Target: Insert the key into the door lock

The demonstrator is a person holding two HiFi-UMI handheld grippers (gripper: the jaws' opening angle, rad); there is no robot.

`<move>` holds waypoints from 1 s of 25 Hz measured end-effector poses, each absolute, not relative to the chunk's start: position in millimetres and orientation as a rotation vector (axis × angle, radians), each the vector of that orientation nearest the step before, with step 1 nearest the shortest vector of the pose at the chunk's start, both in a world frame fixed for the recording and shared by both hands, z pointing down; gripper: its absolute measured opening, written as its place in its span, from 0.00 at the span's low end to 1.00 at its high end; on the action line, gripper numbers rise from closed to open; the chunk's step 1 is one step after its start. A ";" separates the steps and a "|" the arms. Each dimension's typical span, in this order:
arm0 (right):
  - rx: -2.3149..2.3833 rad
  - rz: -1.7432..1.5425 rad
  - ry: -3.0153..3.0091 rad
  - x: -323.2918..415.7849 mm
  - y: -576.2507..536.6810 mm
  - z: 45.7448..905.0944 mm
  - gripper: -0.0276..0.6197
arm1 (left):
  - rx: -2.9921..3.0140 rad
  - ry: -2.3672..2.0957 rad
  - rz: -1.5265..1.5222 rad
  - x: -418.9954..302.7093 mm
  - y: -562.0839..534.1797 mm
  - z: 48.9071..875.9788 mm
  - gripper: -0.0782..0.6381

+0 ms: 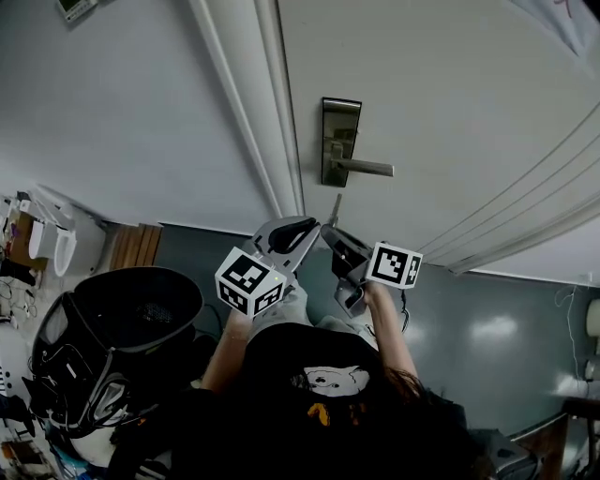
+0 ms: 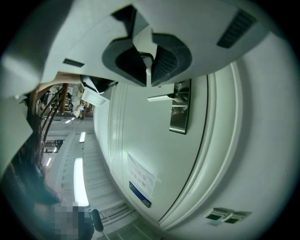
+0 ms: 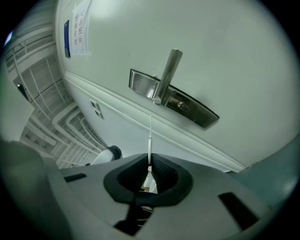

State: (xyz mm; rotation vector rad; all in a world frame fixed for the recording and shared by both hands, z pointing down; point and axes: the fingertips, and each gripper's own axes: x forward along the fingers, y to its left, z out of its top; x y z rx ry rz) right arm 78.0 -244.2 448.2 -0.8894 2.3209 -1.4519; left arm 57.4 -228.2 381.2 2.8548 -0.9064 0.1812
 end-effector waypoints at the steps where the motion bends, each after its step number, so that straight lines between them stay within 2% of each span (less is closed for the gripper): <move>1: -0.897 -1.455 2.318 77.8 -248.6 450.2 0.08 | 2.860 -0.897 0.183 57.1 -229.9 382.7 0.16; 25: -0.783 -1.577 2.214 72.1 -322.6 500.8 0.08 | 2.912 -0.810 0.079 53.9 -251.3 415.9 0.16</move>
